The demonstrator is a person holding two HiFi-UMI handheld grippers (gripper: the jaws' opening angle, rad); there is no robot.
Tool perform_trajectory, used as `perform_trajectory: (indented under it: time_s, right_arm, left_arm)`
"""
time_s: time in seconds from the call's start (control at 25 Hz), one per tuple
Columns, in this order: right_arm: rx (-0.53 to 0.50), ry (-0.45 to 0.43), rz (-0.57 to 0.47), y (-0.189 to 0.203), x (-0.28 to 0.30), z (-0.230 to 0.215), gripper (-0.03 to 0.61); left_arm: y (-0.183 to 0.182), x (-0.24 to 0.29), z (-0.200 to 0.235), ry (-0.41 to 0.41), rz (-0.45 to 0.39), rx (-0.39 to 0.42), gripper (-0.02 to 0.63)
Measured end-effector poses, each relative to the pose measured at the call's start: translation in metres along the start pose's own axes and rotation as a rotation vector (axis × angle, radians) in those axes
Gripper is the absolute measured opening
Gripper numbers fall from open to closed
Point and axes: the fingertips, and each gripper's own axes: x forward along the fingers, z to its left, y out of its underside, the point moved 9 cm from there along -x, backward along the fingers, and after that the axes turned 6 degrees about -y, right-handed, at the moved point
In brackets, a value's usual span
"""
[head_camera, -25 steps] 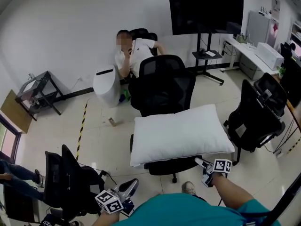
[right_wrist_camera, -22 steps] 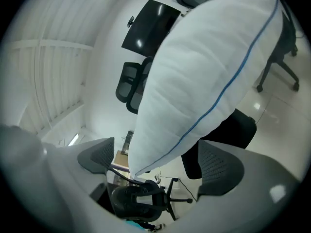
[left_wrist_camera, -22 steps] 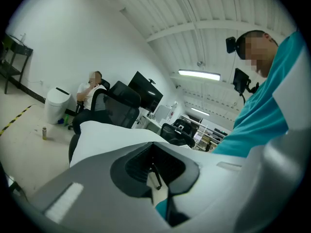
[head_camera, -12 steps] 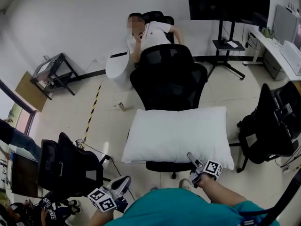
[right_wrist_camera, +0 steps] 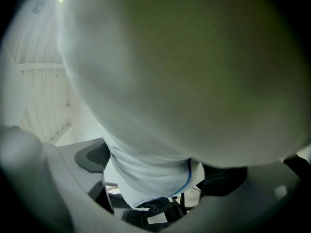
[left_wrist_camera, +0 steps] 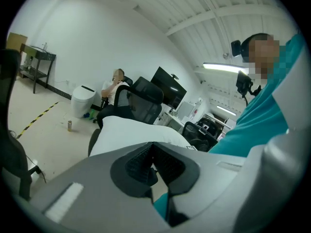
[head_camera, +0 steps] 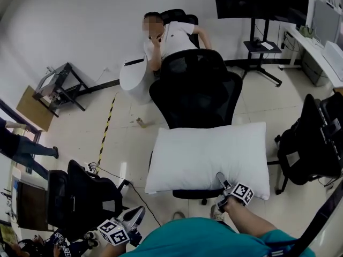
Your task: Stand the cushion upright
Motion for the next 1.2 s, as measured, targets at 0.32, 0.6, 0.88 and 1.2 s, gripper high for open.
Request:
perform_trajectory:
  time_s: [0.32,0.6,0.88,1.2]
  right_arm:
    - [-0.263,0.050,-0.032,-0.012,0.007,0.011,0.088]
    - [-0.846,-0.047,0.144,-0.040,0.003,0.095,0.032]
    - [-1.181,-0.179,0.187,-0.066,0.009,0.196,0.029]
    - [-1.437,-0.364,0.421,-0.085,0.017,0.290,0.029]
  left_arm:
    - [-0.003,-0.022,0.035,-0.034,0.002,-0.035,0.012]
    - [0.016,-0.016,0.036,-0.026,-0.029,-0.069,0.012]
    - [0.013,-0.005,0.034,0.004,-0.081,-0.097,0.012]
    - [0.010,0.000,0.035,0.030,-0.119,-0.114,0.011]
